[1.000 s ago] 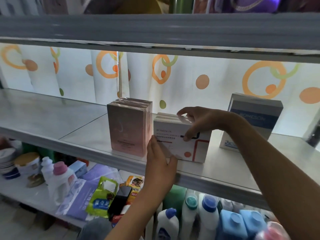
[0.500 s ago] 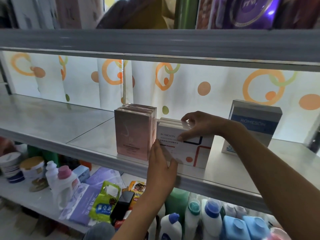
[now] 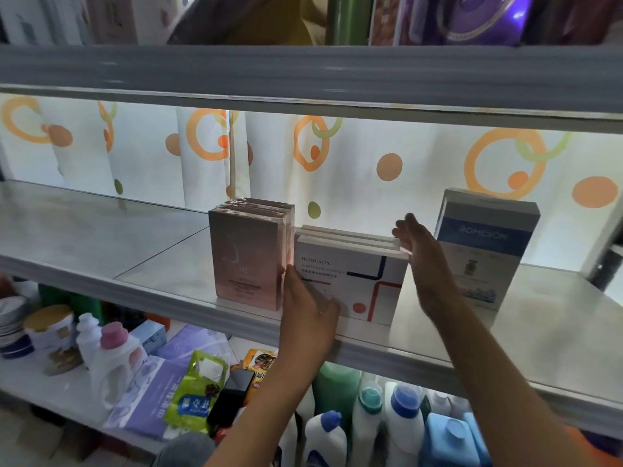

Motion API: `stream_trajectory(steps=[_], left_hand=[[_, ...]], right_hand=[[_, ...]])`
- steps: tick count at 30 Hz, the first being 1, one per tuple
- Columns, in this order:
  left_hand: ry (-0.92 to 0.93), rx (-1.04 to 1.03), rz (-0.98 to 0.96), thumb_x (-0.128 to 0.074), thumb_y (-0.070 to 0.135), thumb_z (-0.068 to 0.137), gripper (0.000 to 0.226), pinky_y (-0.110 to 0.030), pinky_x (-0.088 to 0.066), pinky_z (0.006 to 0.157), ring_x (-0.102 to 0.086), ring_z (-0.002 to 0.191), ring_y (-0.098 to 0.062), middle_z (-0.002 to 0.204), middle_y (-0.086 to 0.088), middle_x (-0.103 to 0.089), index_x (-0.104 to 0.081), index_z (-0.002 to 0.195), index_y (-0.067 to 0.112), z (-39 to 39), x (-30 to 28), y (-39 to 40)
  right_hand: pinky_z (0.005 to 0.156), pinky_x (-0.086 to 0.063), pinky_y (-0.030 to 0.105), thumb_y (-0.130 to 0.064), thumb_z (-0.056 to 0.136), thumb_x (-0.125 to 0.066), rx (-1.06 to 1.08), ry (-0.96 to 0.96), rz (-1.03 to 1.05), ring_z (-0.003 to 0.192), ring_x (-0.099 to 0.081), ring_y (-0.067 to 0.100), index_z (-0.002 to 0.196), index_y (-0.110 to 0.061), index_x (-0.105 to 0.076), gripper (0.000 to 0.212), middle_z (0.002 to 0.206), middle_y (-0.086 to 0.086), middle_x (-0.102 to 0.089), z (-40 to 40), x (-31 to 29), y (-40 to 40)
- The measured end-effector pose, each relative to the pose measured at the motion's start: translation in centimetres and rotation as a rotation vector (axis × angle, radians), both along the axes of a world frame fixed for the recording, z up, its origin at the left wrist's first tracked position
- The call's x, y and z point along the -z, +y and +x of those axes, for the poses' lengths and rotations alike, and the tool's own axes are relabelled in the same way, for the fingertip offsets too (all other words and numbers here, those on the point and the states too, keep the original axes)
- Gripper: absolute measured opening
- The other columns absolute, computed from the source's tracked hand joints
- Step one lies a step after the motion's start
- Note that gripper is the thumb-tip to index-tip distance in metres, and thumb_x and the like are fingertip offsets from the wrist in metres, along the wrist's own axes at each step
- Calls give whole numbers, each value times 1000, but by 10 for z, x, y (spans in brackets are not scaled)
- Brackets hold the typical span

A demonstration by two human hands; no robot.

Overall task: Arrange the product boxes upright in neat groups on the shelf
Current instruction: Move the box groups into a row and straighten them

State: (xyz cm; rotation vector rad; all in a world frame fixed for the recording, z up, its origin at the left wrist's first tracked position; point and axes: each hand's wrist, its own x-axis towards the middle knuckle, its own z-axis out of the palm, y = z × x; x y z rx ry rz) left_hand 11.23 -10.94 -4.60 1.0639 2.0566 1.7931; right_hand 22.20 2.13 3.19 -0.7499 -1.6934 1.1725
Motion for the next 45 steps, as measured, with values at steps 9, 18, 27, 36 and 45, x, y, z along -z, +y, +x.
stream_trajectory(steps=[9, 18, 27, 36, 45], left_hand=[[40, -10, -57, -69, 26, 78, 75, -33, -41, 99, -44, 123, -16, 135, 5, -43, -26, 139, 28, -9, 2, 5], [36, -6, -97, -68, 35, 71, 81, -46, -44, 103, -45, 124, -18, 136, 5, -45, -25, 139, 30, -9, 3, 3], [100, 14, -125, -59, 33, 86, 79, -46, -37, 110, -35, 136, -21, 153, 3, -26, -9, 147, 37, -1, 11, -6], [132, 2, -133, -55, 32, 87, 74, -47, -37, 110, -34, 138, -23, 154, -1, -26, -13, 148, 34, 1, 13, -12], [211, -22, -7, -51, 19, 91, 94, -41, -28, 116, -25, 143, -15, 159, 12, -11, 19, 135, 62, 28, 2, -32]], right_hand=[[74, -54, 34, -59, 99, -15, 17, 199, -329, 91, -68, 23, 110, -28, -65, 60, 95, 4, -73, -10, 44, -37], [64, -47, 26, -53, 102, -11, 42, 194, -299, 83, -64, 14, 91, -33, -63, 56, 86, -4, -68, -16, 42, -33], [62, -46, 26, -52, 102, -11, 22, 173, -309, 80, -62, 13, 89, -33, -60, 54, 85, -4, -66, -14, 45, -32], [66, -50, 28, -53, 102, -11, 3, 170, -328, 83, -64, 16, 93, -33, -61, 55, 88, -1, -67, -13, 48, -30], [82, -54, 36, -58, 99, -9, -20, 140, -325, 99, -66, 23, 127, -24, -58, 66, 111, 8, -69, -10, 54, -25]])
